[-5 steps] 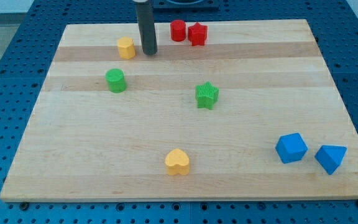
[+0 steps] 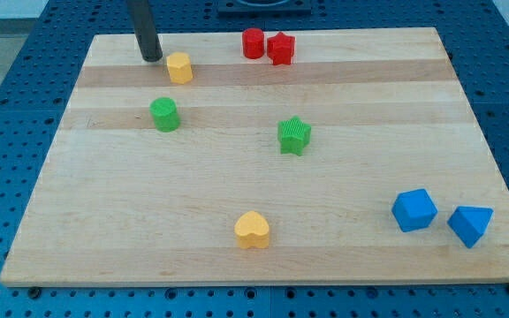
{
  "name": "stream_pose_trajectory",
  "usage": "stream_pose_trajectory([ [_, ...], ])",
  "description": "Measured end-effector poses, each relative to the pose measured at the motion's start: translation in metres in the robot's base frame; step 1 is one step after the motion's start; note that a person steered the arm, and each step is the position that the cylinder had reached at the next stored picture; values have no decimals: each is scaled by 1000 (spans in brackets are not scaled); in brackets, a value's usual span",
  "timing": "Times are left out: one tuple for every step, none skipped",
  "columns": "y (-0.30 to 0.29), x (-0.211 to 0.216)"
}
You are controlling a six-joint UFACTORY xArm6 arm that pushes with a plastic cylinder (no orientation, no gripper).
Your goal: Move the yellow hexagon towards the bottom side of the board
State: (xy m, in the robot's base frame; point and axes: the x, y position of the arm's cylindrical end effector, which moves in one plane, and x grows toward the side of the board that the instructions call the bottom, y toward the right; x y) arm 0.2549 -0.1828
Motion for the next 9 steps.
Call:
stream_pose_trajectory([
  [27, 9],
  [64, 11],
  [92, 16],
  [101, 34],
  [97, 53],
  [87, 53],
  [73, 53],
  [60, 53],
  [58, 58],
])
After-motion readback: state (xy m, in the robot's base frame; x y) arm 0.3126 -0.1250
